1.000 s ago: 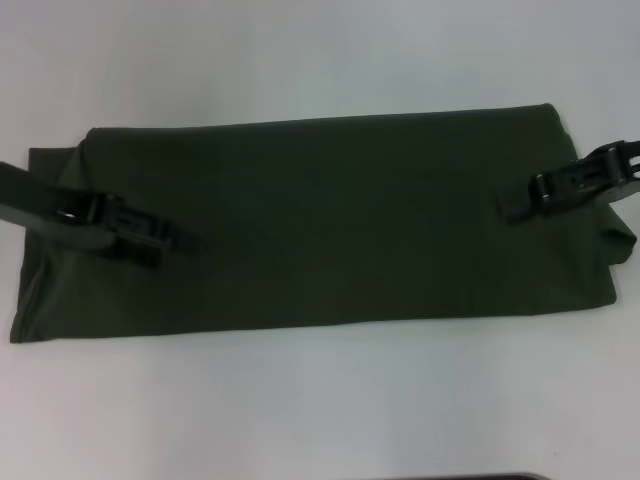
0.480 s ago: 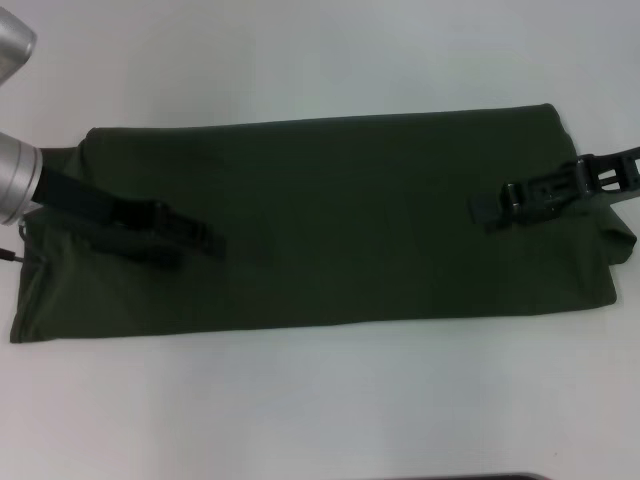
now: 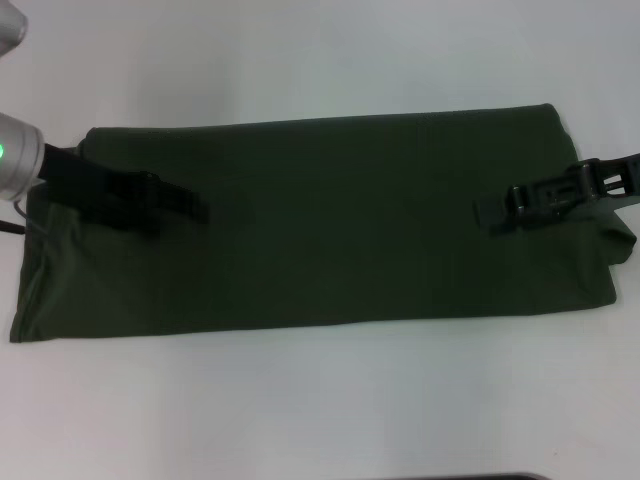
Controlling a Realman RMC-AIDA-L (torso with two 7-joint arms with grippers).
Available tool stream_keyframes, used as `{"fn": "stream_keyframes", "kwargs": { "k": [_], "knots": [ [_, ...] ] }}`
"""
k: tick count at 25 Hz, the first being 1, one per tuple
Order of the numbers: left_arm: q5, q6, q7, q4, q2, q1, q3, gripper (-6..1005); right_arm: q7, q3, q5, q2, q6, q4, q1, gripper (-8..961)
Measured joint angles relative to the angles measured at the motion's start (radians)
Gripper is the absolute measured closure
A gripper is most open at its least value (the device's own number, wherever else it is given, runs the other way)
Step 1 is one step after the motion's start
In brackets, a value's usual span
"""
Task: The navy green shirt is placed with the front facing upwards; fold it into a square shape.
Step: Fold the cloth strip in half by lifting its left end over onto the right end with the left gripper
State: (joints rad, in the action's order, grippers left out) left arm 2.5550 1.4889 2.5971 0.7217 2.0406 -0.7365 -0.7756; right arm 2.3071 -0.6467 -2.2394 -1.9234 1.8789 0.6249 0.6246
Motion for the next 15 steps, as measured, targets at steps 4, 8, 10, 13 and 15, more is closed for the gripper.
{"fn": "stream_keyframes", "kwargs": {
  "k": [4, 8, 10, 13, 15],
  "knots": [
    [0.043, -0.033, 0.034, 0.003, -0.017, -0.006, -0.007, 174, 0.005, 0.001, 0.000, 0.002, 0.000, 0.001, -0.002, 100],
    [0.041, -0.025, 0.042, 0.020, -0.044, 0.004, 0.019, 173, 0.006, 0.005, 0.000, 0.005, 0.000, 0.001, -0.002, 100],
    [0.032, 0.001, 0.032, 0.032, -0.054, 0.010, 0.057, 173, 0.006, 0.009, 0.000, 0.005, 0.001, 0.000, -0.002, 100],
    [-0.003, 0.108, -0.029, 0.044, -0.057, 0.014, 0.126, 174, 0.006, 0.017, 0.000, 0.007, 0.006, 0.000, -0.003, 100],
    [-0.015, 0.168, -0.052, 0.048, -0.049, 0.015, 0.132, 175, 0.006, 0.023, 0.001, 0.008, 0.009, 0.000, -0.003, 99]
  ]
}}
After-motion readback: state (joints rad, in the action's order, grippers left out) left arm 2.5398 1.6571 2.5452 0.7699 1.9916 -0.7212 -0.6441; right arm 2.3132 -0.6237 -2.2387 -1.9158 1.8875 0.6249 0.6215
